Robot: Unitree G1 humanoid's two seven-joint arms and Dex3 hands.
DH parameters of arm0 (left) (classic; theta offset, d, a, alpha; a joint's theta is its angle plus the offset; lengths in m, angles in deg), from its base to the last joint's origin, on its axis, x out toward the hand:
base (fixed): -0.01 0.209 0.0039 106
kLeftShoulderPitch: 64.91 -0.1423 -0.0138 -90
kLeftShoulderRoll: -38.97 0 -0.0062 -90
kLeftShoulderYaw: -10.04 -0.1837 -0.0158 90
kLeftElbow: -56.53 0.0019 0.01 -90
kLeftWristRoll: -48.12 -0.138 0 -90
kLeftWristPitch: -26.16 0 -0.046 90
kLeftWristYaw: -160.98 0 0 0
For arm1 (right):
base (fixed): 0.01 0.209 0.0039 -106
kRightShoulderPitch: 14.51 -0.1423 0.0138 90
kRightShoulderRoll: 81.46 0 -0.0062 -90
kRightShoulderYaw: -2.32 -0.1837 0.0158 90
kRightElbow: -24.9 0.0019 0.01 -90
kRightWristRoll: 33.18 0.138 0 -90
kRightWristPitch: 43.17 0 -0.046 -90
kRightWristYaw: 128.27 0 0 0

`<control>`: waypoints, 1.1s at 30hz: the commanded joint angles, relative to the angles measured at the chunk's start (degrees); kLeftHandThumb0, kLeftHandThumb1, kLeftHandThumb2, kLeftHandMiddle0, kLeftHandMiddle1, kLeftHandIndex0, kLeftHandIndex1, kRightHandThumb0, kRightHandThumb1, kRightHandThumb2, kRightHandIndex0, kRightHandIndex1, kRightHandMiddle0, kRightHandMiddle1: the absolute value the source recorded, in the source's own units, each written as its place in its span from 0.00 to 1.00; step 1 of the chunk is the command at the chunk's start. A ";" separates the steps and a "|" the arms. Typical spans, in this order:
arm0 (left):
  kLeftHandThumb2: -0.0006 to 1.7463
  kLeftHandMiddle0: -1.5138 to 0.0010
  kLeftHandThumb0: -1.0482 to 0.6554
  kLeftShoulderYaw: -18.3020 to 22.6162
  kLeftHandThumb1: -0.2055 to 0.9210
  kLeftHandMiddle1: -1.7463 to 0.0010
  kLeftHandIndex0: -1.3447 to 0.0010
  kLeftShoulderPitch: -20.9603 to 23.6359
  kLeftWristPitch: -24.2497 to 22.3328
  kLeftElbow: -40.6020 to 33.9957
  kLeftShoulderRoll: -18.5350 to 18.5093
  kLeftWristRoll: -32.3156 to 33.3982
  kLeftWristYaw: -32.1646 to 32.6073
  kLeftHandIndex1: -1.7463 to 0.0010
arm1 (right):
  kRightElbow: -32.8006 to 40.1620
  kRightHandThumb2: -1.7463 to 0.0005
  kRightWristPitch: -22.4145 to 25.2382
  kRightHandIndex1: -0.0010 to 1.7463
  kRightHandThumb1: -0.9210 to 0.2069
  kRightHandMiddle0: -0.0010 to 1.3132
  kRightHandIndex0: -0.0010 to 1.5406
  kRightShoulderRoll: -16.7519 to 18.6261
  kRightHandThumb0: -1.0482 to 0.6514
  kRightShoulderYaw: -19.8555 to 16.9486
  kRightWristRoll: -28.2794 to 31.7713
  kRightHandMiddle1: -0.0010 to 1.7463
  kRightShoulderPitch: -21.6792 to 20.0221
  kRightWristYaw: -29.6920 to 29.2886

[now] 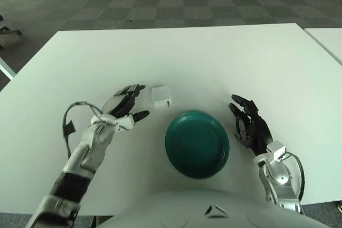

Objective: Put the charger into the plate.

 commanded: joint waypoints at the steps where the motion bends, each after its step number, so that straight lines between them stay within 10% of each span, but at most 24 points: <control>1: 0.26 0.95 0.00 -1.86 1.00 1.00 1.00 2.52 1.03 2.22 -1.45 -1.72 -0.10 0.73 | -3.34 0.58 3.18 0.03 0.00 0.00 0.25 0.20 0.14 -0.09 0.02 0.45 1.93 0.00; 33: 0.23 1.00 0.00 -6.66 1.00 1.00 1.00 9.29 -1.11 7.79 -1.07 -1.93 -4.42 0.84 | -4.75 0.56 1.58 0.03 0.00 0.00 0.25 0.47 0.13 0.25 -0.56 0.47 2.69 -1.06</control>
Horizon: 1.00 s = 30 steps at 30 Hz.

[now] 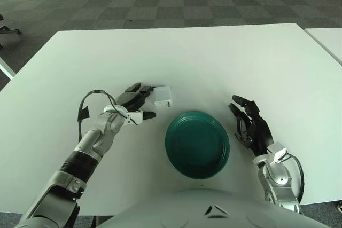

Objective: Put the charger into the plate.

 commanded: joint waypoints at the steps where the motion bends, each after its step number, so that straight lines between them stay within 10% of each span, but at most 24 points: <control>1: 0.23 1.00 0.00 0.11 1.00 1.00 1.00 1.20 -0.84 0.77 -0.24 -0.19 0.52 0.84 | -3.94 0.56 3.11 0.03 0.00 0.00 0.25 0.18 0.13 0.19 -0.68 0.47 2.40 -0.22; 15: 0.25 1.00 0.00 0.89 1.00 1.00 1.00 2.54 -5.59 1.71 1.28 -0.03 1.66 0.81 | -4.49 0.56 3.17 0.03 0.00 0.00 0.24 -0.10 0.14 0.39 -1.27 0.44 2.08 -0.30; 30: 0.22 0.87 0.00 1.79 1.00 0.94 1.00 3.63 -4.00 3.85 1.85 1.78 7.40 0.43 | -5.46 0.56 3.26 0.04 0.00 0.00 0.25 -0.03 0.15 0.06 -0.55 0.46 1.20 -0.21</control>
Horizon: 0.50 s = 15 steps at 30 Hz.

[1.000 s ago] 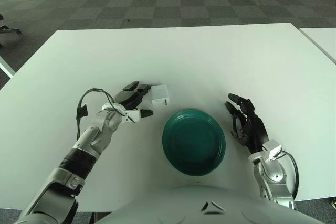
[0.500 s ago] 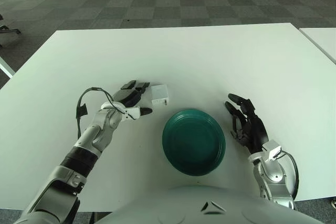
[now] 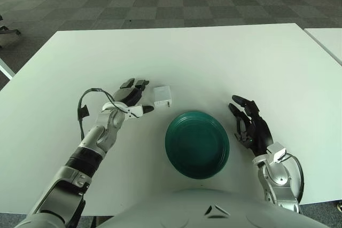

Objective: Put the charger into the plate.

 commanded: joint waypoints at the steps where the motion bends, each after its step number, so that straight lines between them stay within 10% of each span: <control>1: 0.22 0.86 0.00 0.81 1.00 0.94 1.00 1.17 0.41 0.00 -0.35 0.52 1.00 0.41 | -4.84 0.56 3.84 0.04 0.00 0.00 0.25 -0.04 0.15 -0.18 -0.33 0.46 1.49 -0.02; 10: 0.22 0.84 0.00 0.65 1.00 0.91 1.00 1.45 -0.42 -1.96 -0.58 0.32 0.29 0.27 | -5.49 0.56 3.56 0.04 0.00 0.00 0.24 0.04 0.15 -0.05 -0.63 0.46 1.01 -0.09; 15: 0.23 0.96 0.00 0.25 1.00 0.66 1.00 2.00 -0.37 -2.38 -0.90 -0.11 -0.20 0.21 | -5.76 0.55 3.39 0.04 0.00 0.00 0.24 0.08 0.15 0.14 -0.85 0.45 0.85 -0.15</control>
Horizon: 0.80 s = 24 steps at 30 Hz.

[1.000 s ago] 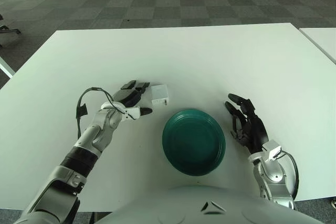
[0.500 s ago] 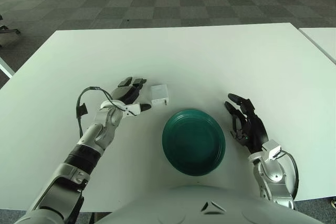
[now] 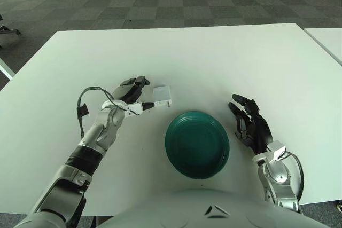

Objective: Put the charger into the plate.

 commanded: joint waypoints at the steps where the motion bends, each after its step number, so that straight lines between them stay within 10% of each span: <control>1: 0.23 0.97 0.00 -0.17 1.00 0.65 1.00 1.76 -0.19 -0.69 -0.97 -0.75 -0.73 0.21 | -4.48 0.55 3.72 0.04 0.00 0.00 0.24 0.09 0.15 0.36 -0.92 0.45 2.11 -0.16; 24: 0.24 1.00 0.00 -2.26 1.00 0.58 1.00 2.35 -1.58 -10.86 -6.35 -1.53 -18.94 0.24 | -4.69 0.54 3.89 0.04 0.00 0.00 0.23 -0.10 0.15 0.88 -1.78 0.42 1.82 -0.66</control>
